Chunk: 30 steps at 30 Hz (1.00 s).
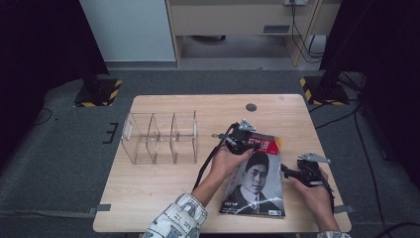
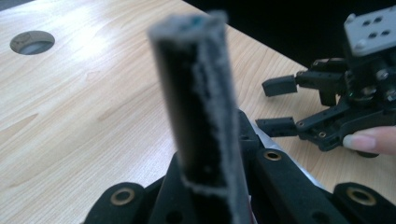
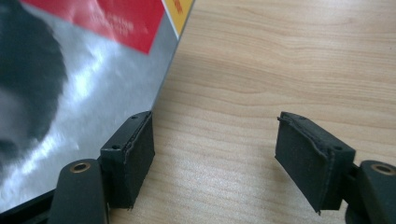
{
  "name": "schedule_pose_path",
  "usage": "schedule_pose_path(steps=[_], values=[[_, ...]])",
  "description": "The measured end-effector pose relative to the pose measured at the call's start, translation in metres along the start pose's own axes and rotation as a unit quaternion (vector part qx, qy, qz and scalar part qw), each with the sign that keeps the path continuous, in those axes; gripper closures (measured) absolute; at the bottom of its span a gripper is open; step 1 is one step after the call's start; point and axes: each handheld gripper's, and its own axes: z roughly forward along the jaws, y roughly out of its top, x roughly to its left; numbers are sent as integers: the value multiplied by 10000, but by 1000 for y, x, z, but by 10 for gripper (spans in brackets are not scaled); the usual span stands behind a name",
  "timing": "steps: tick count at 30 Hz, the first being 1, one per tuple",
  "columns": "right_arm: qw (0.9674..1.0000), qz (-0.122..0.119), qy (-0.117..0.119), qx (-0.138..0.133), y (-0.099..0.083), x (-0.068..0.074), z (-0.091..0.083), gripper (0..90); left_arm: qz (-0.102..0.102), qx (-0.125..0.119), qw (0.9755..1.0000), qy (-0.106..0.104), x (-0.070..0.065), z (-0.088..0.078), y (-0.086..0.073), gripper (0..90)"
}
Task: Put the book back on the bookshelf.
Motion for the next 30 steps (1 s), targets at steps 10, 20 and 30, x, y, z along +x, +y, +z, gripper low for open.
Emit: schedule_pose_path(steps=[10,20,30], values=[[9993,-342,-38,123,-4,7,6,268,-96,-125,9999,50,8,-15,2,852],[9991,-389,-10,159,-4,11,7,251,-103,-364,9992,119,15,-39,7,860],[9989,-438,16,137,-4,12,7,252,-49,-579,9982,152,13,-60,17,864]])
